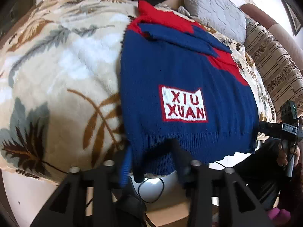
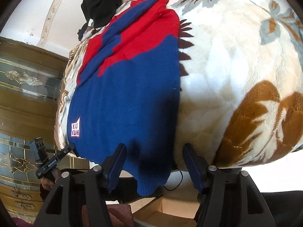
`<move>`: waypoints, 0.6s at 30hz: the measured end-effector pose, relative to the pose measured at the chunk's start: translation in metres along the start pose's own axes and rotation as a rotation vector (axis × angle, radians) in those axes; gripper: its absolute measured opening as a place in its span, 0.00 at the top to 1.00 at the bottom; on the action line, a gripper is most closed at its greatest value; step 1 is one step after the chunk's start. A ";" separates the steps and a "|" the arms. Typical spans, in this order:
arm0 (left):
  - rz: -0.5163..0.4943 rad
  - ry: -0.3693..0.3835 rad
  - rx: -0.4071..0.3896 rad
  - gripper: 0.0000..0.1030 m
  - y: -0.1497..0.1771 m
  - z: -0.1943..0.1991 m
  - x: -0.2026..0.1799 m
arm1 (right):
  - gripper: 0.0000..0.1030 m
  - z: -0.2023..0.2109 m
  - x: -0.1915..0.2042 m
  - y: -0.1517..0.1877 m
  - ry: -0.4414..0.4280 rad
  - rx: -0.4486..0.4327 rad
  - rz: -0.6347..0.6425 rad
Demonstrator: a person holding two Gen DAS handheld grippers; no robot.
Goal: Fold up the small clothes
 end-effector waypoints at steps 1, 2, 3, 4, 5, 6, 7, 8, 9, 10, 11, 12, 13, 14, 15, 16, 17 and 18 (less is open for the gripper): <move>0.008 0.011 0.001 0.49 0.000 0.000 0.000 | 0.30 0.000 0.002 0.001 -0.001 -0.005 0.006; 0.006 0.012 0.000 0.49 0.001 0.002 0.002 | 0.29 0.000 0.004 0.002 0.004 -0.012 0.016; 0.004 0.012 -0.001 0.49 0.001 0.002 0.002 | 0.29 -0.001 0.010 0.004 0.012 -0.020 0.045; 0.002 0.014 -0.002 0.50 0.000 0.002 0.001 | 0.29 -0.003 0.017 0.006 0.000 -0.026 0.070; 0.003 0.016 -0.005 0.53 0.000 0.003 0.001 | 0.32 -0.003 0.020 0.007 -0.018 -0.029 0.083; 0.006 0.018 -0.008 0.59 0.000 0.003 0.000 | 0.35 -0.004 0.030 0.010 -0.051 -0.039 0.110; 0.013 0.023 -0.012 0.77 -0.001 0.004 0.000 | 0.40 -0.004 0.038 0.012 -0.054 -0.048 0.138; 0.027 0.036 -0.017 0.85 -0.002 0.005 0.001 | 0.45 -0.005 0.045 0.013 -0.045 -0.064 0.175; 0.034 0.045 -0.022 0.85 -0.003 0.005 0.002 | 0.47 -0.004 0.048 0.013 -0.044 -0.078 0.192; 0.040 0.053 -0.025 0.85 -0.003 0.007 0.003 | 0.51 -0.003 0.048 0.012 -0.045 -0.085 0.195; 0.040 0.053 -0.024 0.85 -0.002 0.007 0.004 | 0.51 -0.004 0.046 0.011 -0.037 -0.086 0.184; 0.040 0.048 -0.015 0.85 -0.002 0.006 0.006 | 0.51 -0.006 0.040 0.010 -0.005 -0.077 0.167; 0.045 0.045 -0.004 0.79 0.000 0.004 0.008 | 0.51 -0.008 0.033 0.009 0.036 -0.068 0.152; 0.055 0.042 0.008 0.69 0.001 0.002 0.009 | 0.50 -0.010 0.028 0.008 0.048 -0.056 0.125; 0.074 0.057 0.015 0.67 0.001 0.001 0.011 | 0.49 -0.011 0.027 0.008 0.034 -0.050 0.106; 0.082 0.069 0.013 0.62 0.002 0.003 0.011 | 0.43 -0.011 0.027 0.008 0.024 -0.047 0.098; 0.079 0.078 0.012 0.60 0.001 0.003 0.010 | 0.39 -0.012 0.032 0.010 0.010 -0.044 0.105; 0.071 0.073 0.012 0.60 0.002 0.004 0.009 | 0.39 -0.014 0.036 0.011 0.005 -0.042 0.125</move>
Point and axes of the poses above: each gripper's, at about its wrist camera, not at the fingertips, and z roughly against the way its jaws point, x to its left, y to its underside, the point moved 4 cm from there along -z, roughly the way its jaws point, and after that the axes turned 12 degrees about -x, right-handed, at the moved point
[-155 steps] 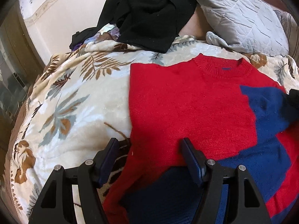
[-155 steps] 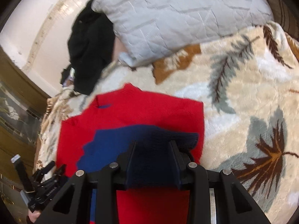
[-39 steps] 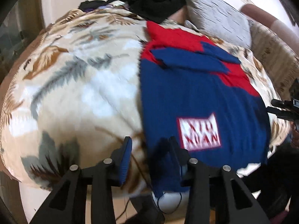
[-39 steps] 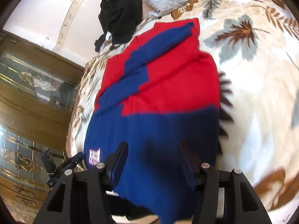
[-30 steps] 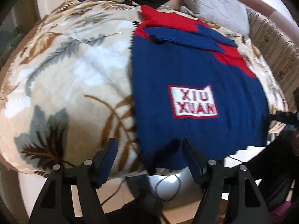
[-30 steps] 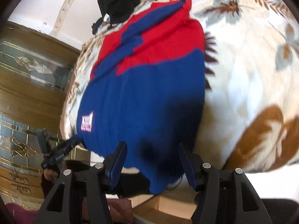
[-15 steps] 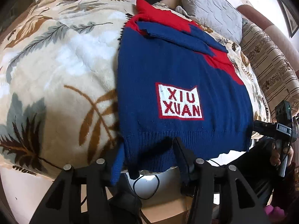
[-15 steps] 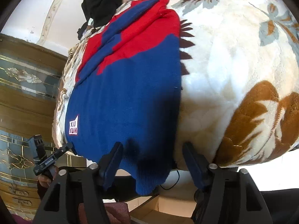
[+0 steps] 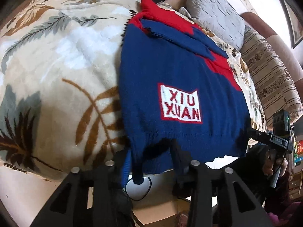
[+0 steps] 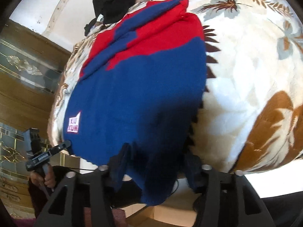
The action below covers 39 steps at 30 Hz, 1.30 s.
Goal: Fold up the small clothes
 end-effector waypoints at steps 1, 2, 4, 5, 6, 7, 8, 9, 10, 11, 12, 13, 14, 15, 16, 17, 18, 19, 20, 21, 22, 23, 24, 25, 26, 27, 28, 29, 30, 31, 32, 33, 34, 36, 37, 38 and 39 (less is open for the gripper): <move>-0.008 -0.006 -0.001 0.61 0.001 -0.001 -0.001 | 0.39 -0.002 0.006 0.002 -0.001 -0.005 0.041; -0.010 -0.007 -0.002 0.61 0.000 -0.001 -0.001 | 0.41 -0.004 0.012 0.004 0.005 -0.015 0.075; -0.003 -0.009 -0.015 0.82 -0.001 0.000 -0.001 | 0.68 -0.004 0.017 0.004 0.021 -0.039 0.122; 0.002 -0.005 -0.021 0.86 -0.002 0.001 -0.002 | 0.80 -0.002 0.018 0.003 0.018 -0.051 0.130; 0.005 0.002 -0.027 0.86 -0.003 0.002 -0.002 | 0.80 0.001 0.017 0.001 0.006 -0.070 0.118; 0.000 0.005 -0.033 0.86 -0.003 0.003 -0.003 | 0.80 0.003 0.016 -0.002 -0.003 -0.084 0.103; -0.008 0.006 -0.035 0.86 -0.003 0.004 -0.004 | 0.80 0.004 0.015 -0.002 -0.005 -0.082 0.103; -0.014 0.000 -0.034 0.86 -0.003 0.003 -0.005 | 0.80 0.002 0.013 -0.001 -0.001 -0.060 0.099; -0.015 -0.006 -0.027 0.85 -0.003 0.002 -0.005 | 0.78 -0.002 0.011 0.001 0.010 -0.038 0.083; -0.010 -0.013 -0.018 0.75 -0.003 -0.001 -0.004 | 0.77 -0.005 0.009 0.002 0.020 -0.026 0.067; 0.004 -0.011 0.000 0.67 -0.003 -0.005 -0.004 | 0.77 -0.008 0.007 0.003 0.022 -0.012 0.048; 0.023 0.015 0.002 0.60 -0.003 -0.006 -0.005 | 0.75 -0.008 0.007 0.003 0.023 -0.013 0.045; 0.017 0.018 -0.003 0.59 -0.003 -0.005 -0.007 | 0.74 -0.009 0.009 0.003 0.013 -0.010 0.048; 0.001 0.011 -0.007 0.60 -0.003 -0.005 -0.009 | 0.73 -0.009 0.010 0.003 0.004 -0.007 0.052; -0.009 0.006 -0.009 0.64 -0.003 -0.006 -0.011 | 0.73 -0.010 0.012 0.004 -0.016 -0.003 0.053; -0.018 -0.004 -0.014 0.83 -0.003 -0.006 -0.012 | 0.73 -0.011 0.013 0.005 -0.029 -0.007 0.055; -0.021 -0.016 -0.020 0.88 -0.004 -0.006 -0.011 | 0.74 -0.011 0.013 0.005 -0.028 -0.011 0.064; -0.008 -0.005 -0.026 0.89 -0.005 -0.006 -0.012 | 0.77 -0.011 0.014 0.003 -0.026 -0.016 0.073; 0.003 0.018 -0.044 0.89 -0.007 -0.003 -0.013 | 0.83 -0.007 0.017 0.001 -0.038 -0.032 0.079; 0.005 0.035 -0.057 0.90 -0.009 -0.001 -0.013 | 0.84 -0.004 0.020 -0.002 -0.051 -0.047 0.081; 0.002 0.061 -0.085 0.90 -0.013 0.005 -0.016 | 0.85 -0.001 0.022 -0.003 -0.059 -0.056 0.082; 0.003 0.087 -0.108 0.90 -0.016 0.010 -0.017 | 0.85 0.005 0.026 -0.009 -0.075 -0.074 0.085; 0.011 0.112 -0.130 0.90 -0.019 0.015 -0.018 | 0.86 0.010 0.028 -0.013 -0.087 -0.089 0.086; 0.021 0.136 -0.147 0.90 -0.023 0.019 -0.018 | 0.86 0.017 0.031 -0.020 -0.106 -0.112 0.084; 0.028 0.148 -0.158 0.90 -0.026 0.021 -0.019 | 0.86 0.022 0.034 -0.026 -0.122 -0.129 0.081; 0.035 0.157 -0.167 0.90 -0.029 0.022 -0.020 | 0.86 0.025 0.034 -0.030 -0.125 -0.137 0.081; 0.044 0.162 -0.168 0.90 -0.031 0.021 -0.019 | 0.86 0.026 0.033 -0.034 -0.117 -0.138 0.082; 0.052 0.155 -0.159 0.90 -0.031 0.018 -0.017 | 0.86 0.023 0.031 -0.035 -0.112 -0.121 0.077; 0.058 0.142 -0.137 0.90 -0.030 0.013 -0.015 | 0.86 0.018 0.029 -0.033 -0.105 -0.092 0.069; 0.058 0.124 -0.099 0.89 -0.027 0.007 -0.014 | 0.86 0.009 0.025 -0.029 -0.087 -0.043 0.050; 0.054 0.090 -0.063 0.87 -0.024 0.000 -0.014 | 0.82 0.006 0.022 -0.025 -0.077 -0.015 0.036; 0.047 0.054 -0.036 0.84 -0.021 -0.006 -0.014 | 0.82 -0.002 0.016 -0.019 -0.060 0.027 0.008; 0.041 0.031 -0.018 0.76 -0.019 -0.010 -0.013 | 0.81 -0.008 0.011 -0.013 -0.041 0.058 -0.021; 0.034 0.033 -0.012 0.74 -0.019 -0.011 -0.014 | 0.76 -0.014 0.004 -0.007 -0.045 0.086 -0.087; 0.032 0.043 -0.021 0.74 -0.019 -0.010 -0.015 | 0.72 -0.014 0.003 -0.006 -0.060 0.080 -0.117; 0.031 0.055 -0.033 0.76 -0.021 -0.009 -0.016 | 0.69 -0.014 0.003 -0.006 -0.069 0.078 -0.125; 0.033 0.062 -0.037 0.76 -0.021 -0.009 -0.016 | 0.68 -0.014 0.003 -0.006 -0.071 0.078 -0.128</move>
Point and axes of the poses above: each gripper's, at about its wrist camera, not at the fingertips, and z roughly against the way its jaws point, x to its left, y to its underside, the point moved 4 cm from there along -z, roughly the way its jaws point, and after that the axes turned 12 degrees about -x, right-handed, at the moved point
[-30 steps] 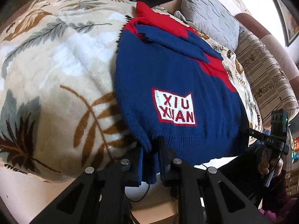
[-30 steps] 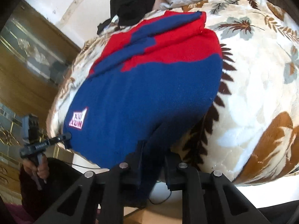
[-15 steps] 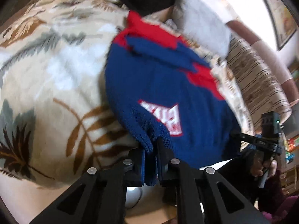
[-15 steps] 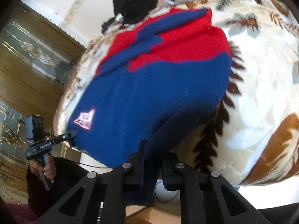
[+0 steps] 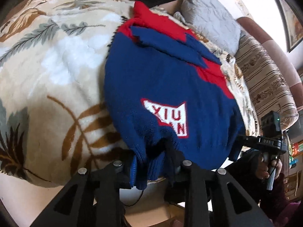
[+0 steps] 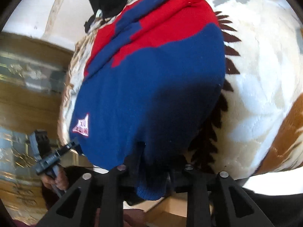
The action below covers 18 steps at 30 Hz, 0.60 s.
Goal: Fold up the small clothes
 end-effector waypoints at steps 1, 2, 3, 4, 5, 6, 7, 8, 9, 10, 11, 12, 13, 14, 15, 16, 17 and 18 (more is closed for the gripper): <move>0.001 0.003 -0.005 0.80 -0.001 0.000 0.001 | 0.67 -0.001 0.000 0.000 0.003 -0.001 -0.004; -0.003 0.008 -0.013 0.88 -0.002 0.000 -0.002 | 0.64 -0.003 0.000 -0.001 0.006 -0.001 -0.005; -0.012 0.016 -0.023 0.88 -0.003 0.002 -0.003 | 0.63 -0.004 0.002 0.000 0.006 -0.003 -0.003; -0.023 0.022 -0.033 0.89 -0.004 0.004 -0.003 | 0.57 -0.005 0.003 0.000 0.000 -0.006 -0.002; -0.048 0.028 -0.048 0.89 -0.005 0.006 -0.007 | 0.45 -0.004 0.005 0.000 -0.038 -0.014 -0.011; -0.061 0.029 -0.052 0.89 -0.004 0.008 -0.008 | 0.41 -0.004 0.006 -0.002 -0.060 -0.022 -0.017; -0.070 0.029 -0.052 0.89 -0.002 0.009 -0.009 | 0.39 -0.004 0.008 -0.002 -0.058 -0.030 0.005; -0.069 0.019 -0.043 0.89 -0.002 0.007 -0.008 | 0.41 -0.006 0.010 -0.001 -0.045 -0.031 0.033; -0.062 0.002 -0.031 0.89 -0.001 0.006 -0.005 | 0.43 -0.007 0.011 -0.001 -0.031 -0.032 0.041; -0.049 -0.021 -0.013 0.88 0.000 0.002 0.000 | 0.50 -0.008 0.011 -0.001 -0.012 -0.034 0.038; -0.035 -0.039 0.002 0.85 0.000 -0.002 0.000 | 0.69 -0.009 0.011 -0.002 0.006 -0.039 0.043; -0.019 -0.042 0.016 0.84 0.001 -0.005 0.002 | 0.75 -0.009 0.012 -0.002 0.011 -0.037 0.052; -0.018 -0.037 0.016 0.84 0.001 -0.005 0.001 | 0.77 -0.009 0.013 -0.002 0.008 -0.040 0.054; -0.030 -0.030 0.006 0.85 0.001 -0.004 -0.001 | 0.79 -0.008 0.015 -0.002 0.008 -0.047 0.062; -0.040 -0.016 -0.006 0.86 0.001 -0.002 -0.004 | 0.80 -0.008 0.019 -0.002 0.009 -0.051 0.080; -0.050 -0.006 -0.021 0.88 0.000 -0.001 -0.007 | 0.81 -0.005 0.022 -0.002 0.009 -0.057 0.098; -0.056 0.006 -0.033 0.89 0.000 0.001 -0.009 | 0.81 -0.007 0.030 -0.001 0.003 -0.066 0.112; -0.063 0.018 -0.051 0.90 -0.002 0.004 -0.011 | 0.82 -0.004 0.034 -0.003 -0.009 -0.073 0.120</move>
Point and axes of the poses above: each gripper's, at about its wrist camera, not at the fingertips, and z roughly against the way its jaws point, x to its left, y to its underside, the point moved 4 cm from there along -z, roughly the way its jaws point, and after that the axes turned 12 degrees about -x, right-handed, at the moved point
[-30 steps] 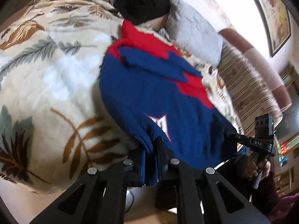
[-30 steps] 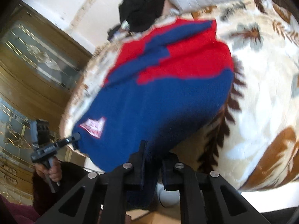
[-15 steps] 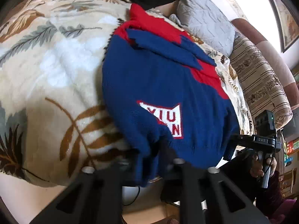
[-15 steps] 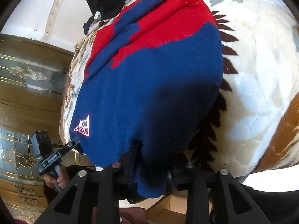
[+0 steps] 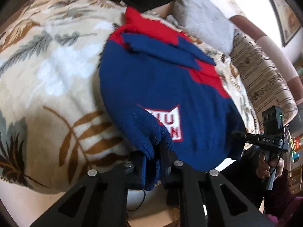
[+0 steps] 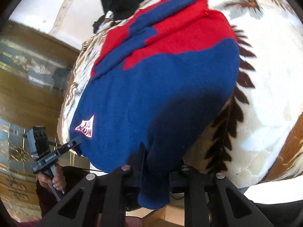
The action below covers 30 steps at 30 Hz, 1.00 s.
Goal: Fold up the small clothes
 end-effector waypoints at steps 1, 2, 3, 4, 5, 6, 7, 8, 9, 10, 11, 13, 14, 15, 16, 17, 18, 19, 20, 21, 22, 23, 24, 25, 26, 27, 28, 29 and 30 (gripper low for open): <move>-0.004 0.008 -0.013 0.90 -0.003 0.001 -0.003 | 0.83 0.003 0.002 -0.003 -0.014 -0.011 0.005; -0.004 0.026 -0.032 0.91 -0.006 0.004 -0.006 | 0.85 0.009 0.009 -0.009 -0.037 -0.034 0.020; 0.006 0.044 -0.041 0.91 -0.009 0.006 -0.007 | 0.85 0.014 0.013 -0.013 -0.049 -0.051 0.032; 0.019 0.062 -0.048 0.91 -0.013 0.008 -0.008 | 0.85 0.020 0.018 -0.021 -0.060 -0.076 0.049; 0.031 0.086 -0.059 0.91 -0.020 0.011 -0.010 | 0.85 0.026 0.023 -0.030 -0.068 -0.098 0.063; 0.031 0.097 -0.073 0.91 -0.029 0.015 -0.011 | 0.86 0.030 0.026 -0.037 -0.074 -0.113 0.069; 0.028 0.100 -0.084 0.91 -0.037 0.017 -0.011 | 0.86 0.035 0.030 -0.049 -0.083 -0.135 0.073; 0.026 0.105 -0.105 0.91 -0.052 0.020 -0.012 | 0.86 0.038 0.031 -0.057 -0.087 -0.151 0.076; 0.029 0.109 -0.116 0.91 -0.065 0.022 -0.013 | 0.86 0.043 0.034 -0.071 -0.087 -0.184 0.083; 0.032 0.111 -0.131 0.92 -0.080 0.022 -0.013 | 0.86 0.046 0.036 -0.086 -0.083 -0.216 0.091; 0.031 0.110 -0.146 0.92 -0.097 0.022 -0.013 | 0.86 0.047 0.038 -0.100 -0.082 -0.243 0.090; 0.027 0.101 -0.169 0.92 -0.131 0.016 -0.013 | 0.86 0.049 0.036 -0.131 -0.087 -0.297 0.071; 0.023 0.092 -0.179 0.92 -0.151 0.010 -0.013 | 0.86 0.048 0.033 -0.148 -0.089 -0.323 0.057; 0.018 0.083 -0.187 0.92 -0.167 0.004 -0.014 | 0.86 0.045 0.031 -0.162 -0.092 -0.343 0.043; 0.012 0.075 -0.193 0.92 -0.187 -0.005 -0.014 | 0.86 0.040 0.027 -0.182 -0.092 -0.366 0.024; 0.007 0.069 -0.195 0.92 -0.201 -0.013 -0.014 | 0.86 0.035 0.023 -0.199 -0.088 -0.386 0.002; 0.004 0.059 -0.196 0.92 -0.216 -0.022 -0.013 | 0.86 0.029 0.015 -0.218 -0.087 -0.405 -0.029; -0.002 0.042 -0.202 0.92 -0.239 -0.039 -0.012 | 0.86 0.021 0.010 -0.231 -0.089 -0.417 -0.053; -0.007 0.034 -0.203 0.92 -0.252 -0.048 -0.009 | 0.86 0.008 -0.003 -0.253 -0.098 -0.432 -0.103; -0.009 0.021 -0.197 0.92 -0.270 -0.066 -0.007 | 0.86 -0.003 -0.010 -0.268 -0.102 -0.441 -0.137; -0.003 0.008 -0.183 0.92 -0.283 -0.085 -0.003 | 0.86 -0.019 -0.022 -0.285 -0.108 -0.445 -0.181; 0.005 -0.006 -0.167 0.92 -0.293 -0.106 -0.001 | 0.86 -0.033 -0.035 -0.296 -0.113 -0.440 -0.216; 0.007 -0.023 -0.151 0.92 -0.300 -0.123 0.003 | 0.86 -0.043 -0.047 -0.306 -0.120 -0.432 -0.249; 0.005 -0.045 -0.138 0.91 -0.305 -0.140 0.007 | 0.86 -0.059 -0.063 -0.314 -0.129 -0.417 -0.304; 0.010 -0.092 -0.115 0.91 -0.310 -0.166 0.015 | 0.82 -0.070 -0.077 -0.321 -0.152 -0.404 -0.353; 0.025 -0.115 -0.099 0.91 -0.310 -0.181 0.023 | 0.82 -0.083 -0.092 -0.326 -0.179 -0.390 -0.414; 0.046 -0.126 -0.087 0.91 -0.309 -0.191 0.030 | 0.82 -0.096 -0.108 -0.330 -0.199 -0.360 -0.477; 0.088 -0.139 -0.074 0.90 -0.304 -0.206 0.043 | 0.82 -0.106 -0.121 -0.332 -0.205 -0.320 -0.524; 0.110 -0.145 -0.070 0.90 -0.301 -0.211 0.049 | 0.82 -0.113 -0.131 -0.333 -0.211 -0.288 -0.558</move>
Point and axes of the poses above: each gripper's, at about its wrist camera, not at the fingertips, and z roughly against the way its jaws point, x to its left, y to its underside, the point moved 4 cm from there along -z, roughly the way its jaws point, and after that the axes turned 12 degrees about -x, right-handed, at the moved point
